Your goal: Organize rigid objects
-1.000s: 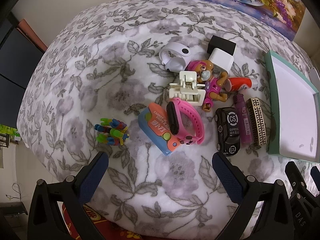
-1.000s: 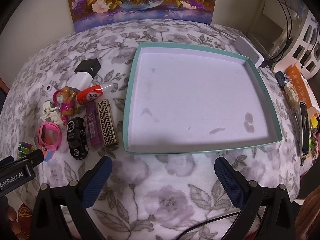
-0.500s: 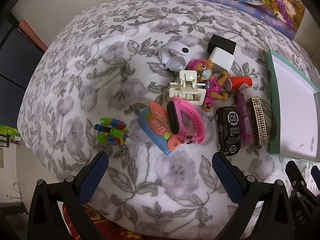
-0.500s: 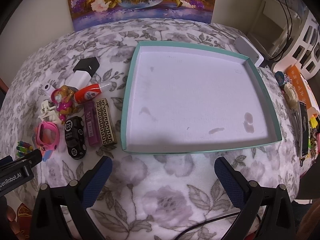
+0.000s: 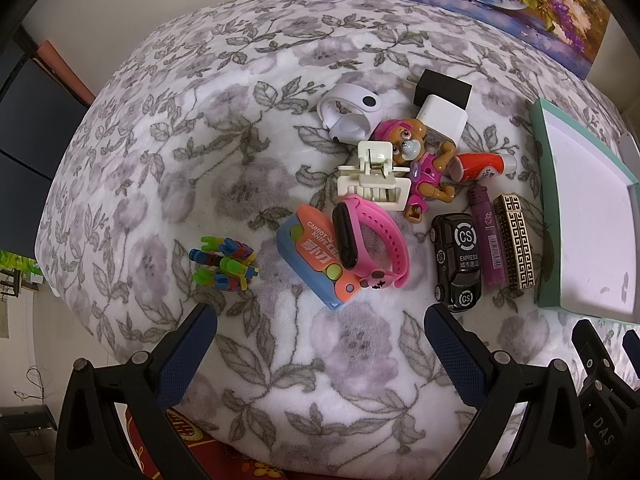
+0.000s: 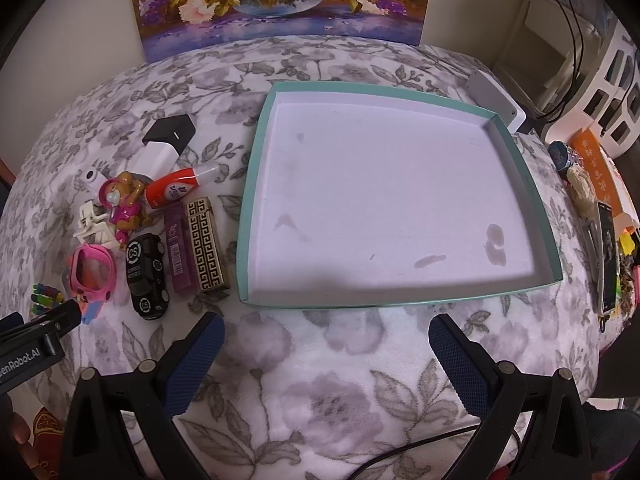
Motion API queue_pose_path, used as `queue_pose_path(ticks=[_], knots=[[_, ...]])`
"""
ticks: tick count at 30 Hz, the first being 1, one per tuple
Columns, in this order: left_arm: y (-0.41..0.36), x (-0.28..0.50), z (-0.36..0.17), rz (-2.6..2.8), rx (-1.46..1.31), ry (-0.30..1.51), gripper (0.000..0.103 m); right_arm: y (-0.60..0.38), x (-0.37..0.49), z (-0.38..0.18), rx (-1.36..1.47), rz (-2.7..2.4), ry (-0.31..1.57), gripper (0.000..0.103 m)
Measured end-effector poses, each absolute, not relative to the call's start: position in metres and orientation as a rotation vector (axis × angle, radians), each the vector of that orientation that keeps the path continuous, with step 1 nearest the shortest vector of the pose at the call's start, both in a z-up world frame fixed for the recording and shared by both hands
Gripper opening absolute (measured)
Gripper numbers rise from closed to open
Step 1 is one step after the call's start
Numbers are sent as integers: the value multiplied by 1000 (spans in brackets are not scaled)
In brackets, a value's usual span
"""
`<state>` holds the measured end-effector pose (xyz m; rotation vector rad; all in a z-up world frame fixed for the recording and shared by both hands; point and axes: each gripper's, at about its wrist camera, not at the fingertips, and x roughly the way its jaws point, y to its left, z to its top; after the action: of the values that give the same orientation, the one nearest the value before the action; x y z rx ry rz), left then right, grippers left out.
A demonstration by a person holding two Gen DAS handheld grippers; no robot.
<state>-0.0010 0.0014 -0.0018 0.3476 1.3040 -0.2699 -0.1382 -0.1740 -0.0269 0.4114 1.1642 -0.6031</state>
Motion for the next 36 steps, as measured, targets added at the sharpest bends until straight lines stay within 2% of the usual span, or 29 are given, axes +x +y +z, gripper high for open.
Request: queue_pose_path(ticks=[30,36], knots=[[2,0,0,-274,346,1308,103,-175,-138,-27,409,-610,1162,103],[20,11,14,-252,222,1298,103,-171,-138,-22,392,-584,1121,103]])
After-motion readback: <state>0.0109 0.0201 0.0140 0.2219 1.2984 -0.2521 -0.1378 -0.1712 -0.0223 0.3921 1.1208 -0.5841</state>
